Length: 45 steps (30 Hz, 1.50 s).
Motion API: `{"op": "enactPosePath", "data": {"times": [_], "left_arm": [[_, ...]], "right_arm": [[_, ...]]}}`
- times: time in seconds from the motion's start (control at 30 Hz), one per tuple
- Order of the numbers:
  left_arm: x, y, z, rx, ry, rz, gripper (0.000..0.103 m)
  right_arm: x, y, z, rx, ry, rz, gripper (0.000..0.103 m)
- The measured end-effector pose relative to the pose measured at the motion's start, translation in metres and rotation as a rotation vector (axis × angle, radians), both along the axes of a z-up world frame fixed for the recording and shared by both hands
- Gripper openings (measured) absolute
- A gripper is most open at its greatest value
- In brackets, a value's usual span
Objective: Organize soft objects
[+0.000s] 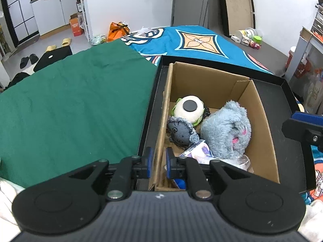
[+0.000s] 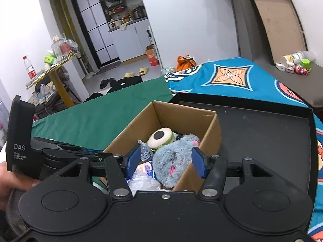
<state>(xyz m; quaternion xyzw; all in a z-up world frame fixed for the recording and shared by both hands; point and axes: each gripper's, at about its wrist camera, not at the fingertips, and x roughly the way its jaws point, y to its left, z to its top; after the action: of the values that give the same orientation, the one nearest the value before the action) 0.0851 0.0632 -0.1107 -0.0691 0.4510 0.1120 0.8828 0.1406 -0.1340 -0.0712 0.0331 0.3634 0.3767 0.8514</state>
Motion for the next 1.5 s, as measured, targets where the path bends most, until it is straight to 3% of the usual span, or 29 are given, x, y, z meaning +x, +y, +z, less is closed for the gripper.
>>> {"op": "enactPosePath", "data": {"times": [0.13,0.3,0.53,0.7,0.9,1.5], "left_arm": [[0.002,-0.006,0.01,0.016,0.013,-0.014,0.016],[-0.002,-0.014,0.028,0.012,-0.005,-0.028,0.041],[-0.01,-0.029,0.052,-0.004,-0.022,-0.064,0.058],[-0.018,-0.04,0.07,0.004,-0.034,-0.08,0.075],[-0.033,-0.052,0.086,-0.026,-0.059,-0.088,0.087],[-0.091,-0.083,0.125,-0.048,-0.106,-0.138,0.097]], "right_arm": [[0.002,-0.011,0.003,0.002,0.016,-0.024,0.06],[0.003,-0.029,0.011,0.011,0.019,-0.07,0.072],[-0.002,-0.057,0.024,0.032,0.026,-0.117,0.093],[-0.008,-0.076,0.029,0.036,0.055,-0.135,0.099],[-0.021,-0.094,0.038,0.047,0.055,-0.142,0.103],[-0.067,-0.11,0.07,0.024,0.054,-0.139,0.103]]}}
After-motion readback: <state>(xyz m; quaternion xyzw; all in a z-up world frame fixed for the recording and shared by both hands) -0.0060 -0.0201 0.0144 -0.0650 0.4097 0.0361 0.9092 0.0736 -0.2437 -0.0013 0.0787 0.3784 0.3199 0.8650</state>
